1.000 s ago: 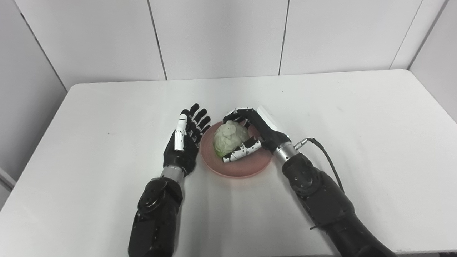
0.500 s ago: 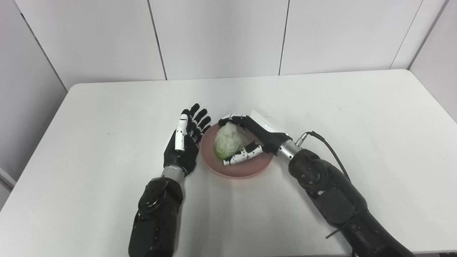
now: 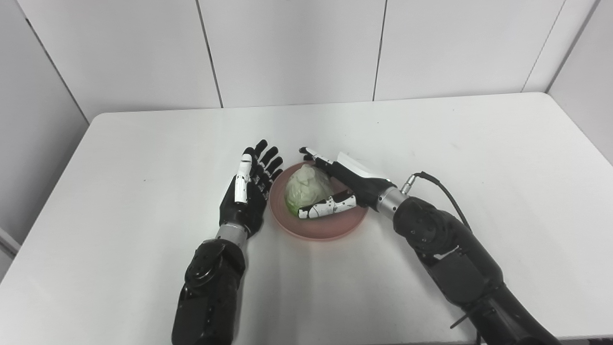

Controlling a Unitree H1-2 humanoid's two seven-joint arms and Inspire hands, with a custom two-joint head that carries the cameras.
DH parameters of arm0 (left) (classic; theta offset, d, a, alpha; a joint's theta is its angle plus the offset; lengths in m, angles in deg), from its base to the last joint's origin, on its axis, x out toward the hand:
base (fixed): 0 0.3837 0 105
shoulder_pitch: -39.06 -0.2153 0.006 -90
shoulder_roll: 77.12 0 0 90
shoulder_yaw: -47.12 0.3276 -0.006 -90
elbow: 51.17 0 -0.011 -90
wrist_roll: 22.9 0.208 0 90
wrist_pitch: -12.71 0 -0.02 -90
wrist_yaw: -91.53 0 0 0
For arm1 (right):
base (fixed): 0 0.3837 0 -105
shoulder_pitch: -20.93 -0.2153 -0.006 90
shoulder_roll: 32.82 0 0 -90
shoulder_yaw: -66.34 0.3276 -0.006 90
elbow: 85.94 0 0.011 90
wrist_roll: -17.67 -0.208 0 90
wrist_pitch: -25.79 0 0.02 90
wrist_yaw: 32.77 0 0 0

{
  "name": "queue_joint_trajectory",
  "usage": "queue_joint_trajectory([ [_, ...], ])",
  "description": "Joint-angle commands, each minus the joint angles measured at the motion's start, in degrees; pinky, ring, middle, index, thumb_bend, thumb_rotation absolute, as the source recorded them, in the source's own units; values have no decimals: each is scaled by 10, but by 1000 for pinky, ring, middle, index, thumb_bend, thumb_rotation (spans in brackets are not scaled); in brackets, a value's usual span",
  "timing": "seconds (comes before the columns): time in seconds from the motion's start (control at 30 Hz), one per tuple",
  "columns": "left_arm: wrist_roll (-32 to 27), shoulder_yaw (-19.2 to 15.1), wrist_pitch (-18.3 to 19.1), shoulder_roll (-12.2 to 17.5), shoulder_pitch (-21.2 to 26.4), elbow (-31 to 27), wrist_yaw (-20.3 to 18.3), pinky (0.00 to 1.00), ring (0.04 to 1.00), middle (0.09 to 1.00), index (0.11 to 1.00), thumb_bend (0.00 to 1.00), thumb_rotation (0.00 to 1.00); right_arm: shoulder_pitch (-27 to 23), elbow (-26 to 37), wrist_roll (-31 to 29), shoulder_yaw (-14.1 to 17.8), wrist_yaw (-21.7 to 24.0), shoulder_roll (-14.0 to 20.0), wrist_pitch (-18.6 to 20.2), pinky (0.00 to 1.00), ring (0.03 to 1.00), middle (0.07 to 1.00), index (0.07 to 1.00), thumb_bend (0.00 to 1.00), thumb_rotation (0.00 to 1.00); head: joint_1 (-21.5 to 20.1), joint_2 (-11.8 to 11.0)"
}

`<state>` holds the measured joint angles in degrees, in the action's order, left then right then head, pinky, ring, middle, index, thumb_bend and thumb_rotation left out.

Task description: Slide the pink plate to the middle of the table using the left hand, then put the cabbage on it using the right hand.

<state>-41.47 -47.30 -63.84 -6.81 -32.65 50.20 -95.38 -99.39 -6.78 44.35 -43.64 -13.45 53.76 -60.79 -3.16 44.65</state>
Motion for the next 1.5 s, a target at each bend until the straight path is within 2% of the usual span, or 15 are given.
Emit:
queue_joint_trajectory([
  [0.0, 17, 2, 20, 5, -5, -10, 19, 937, 930, 933, 934, 410, 1000, -12, 29, -19, 18, -21, -7, -16, 814, 936, 993, 1000, 1000, 703, 1, 1],
  [0.13, 31, 3, 20, 5, -12, -41, 28, 931, 930, 933, 933, 416, 1000, 0, 49, -19, 38, -62, -19, -36, 796, 938, 1000, 1000, 1000, 765, -1, -3],
  [0.2, 42, 5, 15, 7, -19, -57, 32, 922, 925, 936, 932, 424, 1000, 7, 66, -22, 48, -80, -25, -36, 847, 964, 1000, 1000, 1000, 846, -1, -4],
  [0.3, 67, 11, -7, 13, -32, -75, 37, 928, 926, 939, 934, 442, 1000, 20, 99, -34, 70, -95, -37, -15, 896, 993, 1000, 1000, 1000, 969, -3, -4],
  [0.37, 80, 15, -16, 19, -43, -87, 35, 943, 937, 947, 943, 458, 1000, 34, 124, -56, 89, -97, -45, -1, 923, 999, 1000, 1000, 1000, 992, -4, -4],
  [0.47, 91, 23, -31, 34, -58, -98, 24, 974, 965, 967, 966, 471, 1000, 56, 150, -91, 114, -100, -59, 19, 943, 1000, 1000, 1000, 986, 1000, -10, -3],
  [0.5, 92, 26, -35, 38, -62, -101, 20, 987, 982, 982, 982, 479, 1000, 61, 155, -96, 120, -103, -62, 22, 971, 1000, 1000, 1000, 949, 1000, -10, -3],
  [0.63, 127, 44, -80, 53, -91, -112, 23, 994, 999, 1000, 1000, 491, 1000, 109, 178, -104, 145, -126, -72, 40, 1000, 1000, 1000, 1000, 880, 1000, -15, -1],
  [0.77, 159, 59, -104, 65, -109, -120, 24, 1000, 1000, 1000, 1000, 505, 1000, 148, 188, -109, 152, -130, -74, 50, 1000, 1000, 1000, 1000, 864, 1000, -16, 3],
  [0.87, 178, 68, -108, 67, -128, -140, 27, 1000, 1000, 1000, 1000, 491, 1000, 180, 194, -128, 155, -125, -75, 54, 1000, 1000, 1000, 1000, 811, 1000, -15, 5],
  [1.07, 194, 79, -105, 65, -160, -170, 24, 1000, 1000, 1000, 1000, 480, 1000, 227, 196, -158, 156, -129, -81, 45, 1000, 1000, 1000, 1000, 713, 1000, -14, 12],
  [1.17, 205, 86, -95, 62, -175, -190, 28, 1000, 1000, 1000, 1000, 452, 1000, 244, 189, -177, 159, -133, -85, 24, 1000, 1000, 1000, 1000, 588, 1000, -10, 14],
  [1.37, 221, 87, -93, 62, -194, -201, 33, 1000, 1000, 1000, 1000, 464, 1000, 254, 166, -192, 157, -135, -80, -17, 1000, 1000, 1000, 1000, 454, 1000, -9, 16],
  [1.47, 222, 83, -100, 63, -195, -197, 39, 1000, 1000, 1000, 1000, 463, 1000, 254, 157, -198, 157, -135, -76, -27, 1000, 1000, 1000, 1000, 422, 1000, -7, 17],
])
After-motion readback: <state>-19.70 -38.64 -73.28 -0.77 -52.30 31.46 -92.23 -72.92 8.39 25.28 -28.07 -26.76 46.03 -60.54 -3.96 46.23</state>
